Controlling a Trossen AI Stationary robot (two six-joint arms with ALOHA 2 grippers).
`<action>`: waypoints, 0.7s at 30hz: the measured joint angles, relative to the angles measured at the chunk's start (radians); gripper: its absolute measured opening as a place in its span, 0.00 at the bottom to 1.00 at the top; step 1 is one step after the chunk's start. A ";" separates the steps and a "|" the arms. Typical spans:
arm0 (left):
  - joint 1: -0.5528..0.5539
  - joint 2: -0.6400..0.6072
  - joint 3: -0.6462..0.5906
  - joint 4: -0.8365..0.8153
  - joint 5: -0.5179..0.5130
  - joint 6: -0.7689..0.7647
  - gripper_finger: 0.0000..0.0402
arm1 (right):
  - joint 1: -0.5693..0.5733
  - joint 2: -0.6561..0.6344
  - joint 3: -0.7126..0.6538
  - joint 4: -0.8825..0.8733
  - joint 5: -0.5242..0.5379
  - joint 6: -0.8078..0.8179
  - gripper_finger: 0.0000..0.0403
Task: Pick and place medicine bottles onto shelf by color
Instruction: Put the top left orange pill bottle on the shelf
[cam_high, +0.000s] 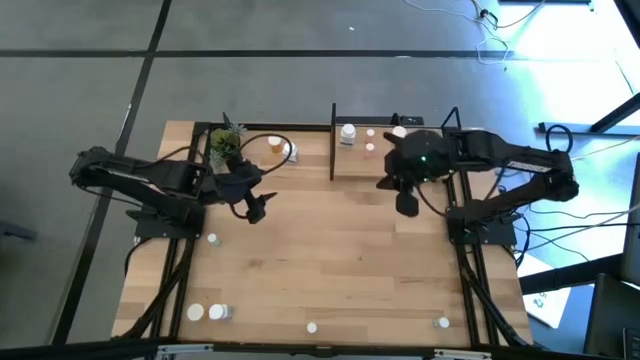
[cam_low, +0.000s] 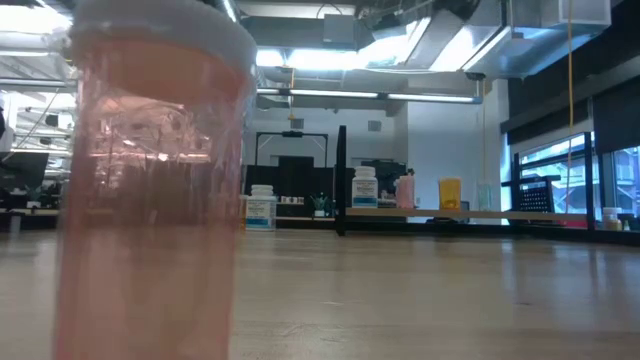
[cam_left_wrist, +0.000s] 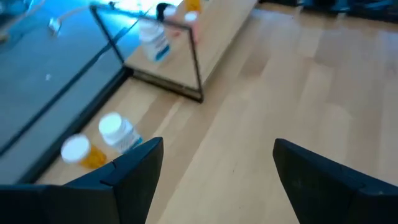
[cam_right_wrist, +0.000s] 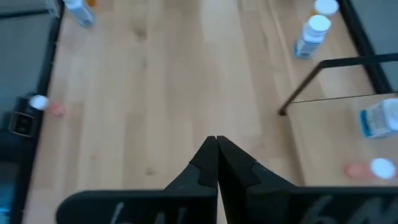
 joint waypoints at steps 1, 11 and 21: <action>-0.005 0.007 0.028 -0.028 0.001 0.015 0.74 | 0.012 0.000 0.005 0.000 0.000 0.018 0.00; -0.096 0.097 0.246 -0.504 0.069 -0.203 0.74 | 0.132 -0.001 0.008 0.002 0.000 0.148 0.00; -0.187 0.169 0.264 -0.746 0.306 -0.549 0.74 | 0.177 -0.001 0.008 0.006 0.000 0.185 0.01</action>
